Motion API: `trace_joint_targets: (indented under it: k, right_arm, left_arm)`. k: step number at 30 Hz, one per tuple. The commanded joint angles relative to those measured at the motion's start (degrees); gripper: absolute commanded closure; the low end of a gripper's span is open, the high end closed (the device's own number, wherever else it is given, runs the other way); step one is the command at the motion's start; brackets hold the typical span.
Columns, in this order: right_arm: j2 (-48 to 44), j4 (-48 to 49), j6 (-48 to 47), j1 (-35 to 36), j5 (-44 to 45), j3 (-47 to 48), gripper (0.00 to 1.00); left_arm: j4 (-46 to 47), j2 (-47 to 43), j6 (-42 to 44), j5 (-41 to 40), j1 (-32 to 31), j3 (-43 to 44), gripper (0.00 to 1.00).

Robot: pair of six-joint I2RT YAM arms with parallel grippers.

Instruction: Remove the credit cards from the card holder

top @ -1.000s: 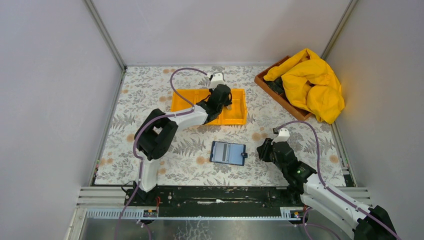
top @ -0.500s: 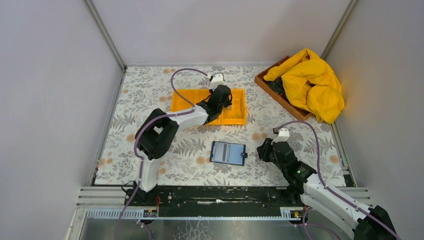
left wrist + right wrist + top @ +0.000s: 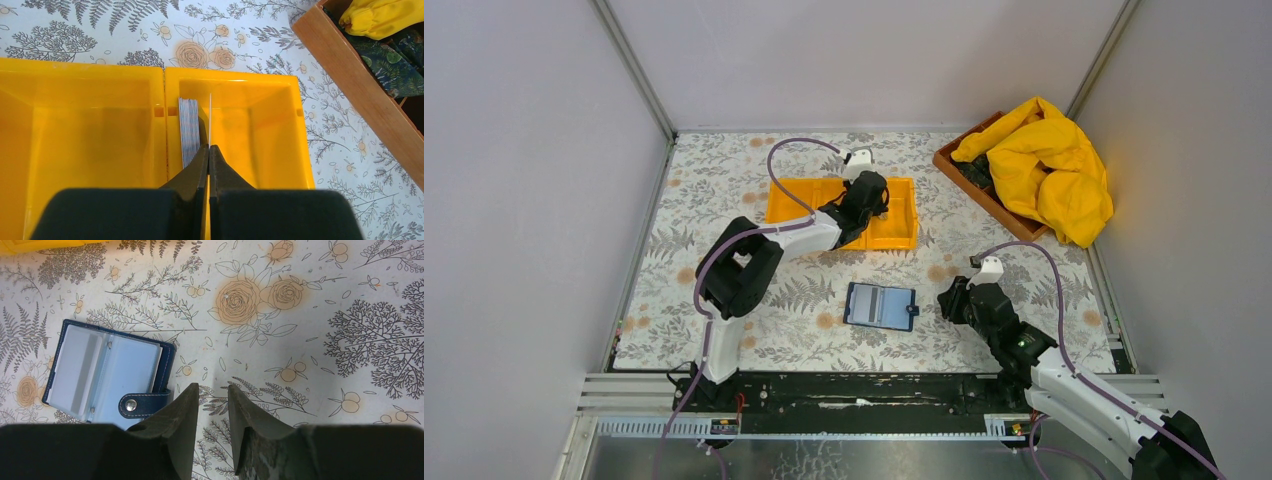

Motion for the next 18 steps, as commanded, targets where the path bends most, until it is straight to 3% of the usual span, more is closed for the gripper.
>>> trace_joint_targets:
  k: [1, 18]
  right_arm:
    - [-0.26, 2.14, -0.51, -0.04, 1.52, 1.16, 0.65]
    - [-0.34, 2.21, -0.61, -0.04, 1.36, 1.18, 0.65]
  left_arm:
    - [0.61, 0.55, 1.05, -1.12, -0.3, -0.37, 1.0]
    - [0.89, -0.05, 1.61, -1.26, -0.27, -0.93, 0.93]
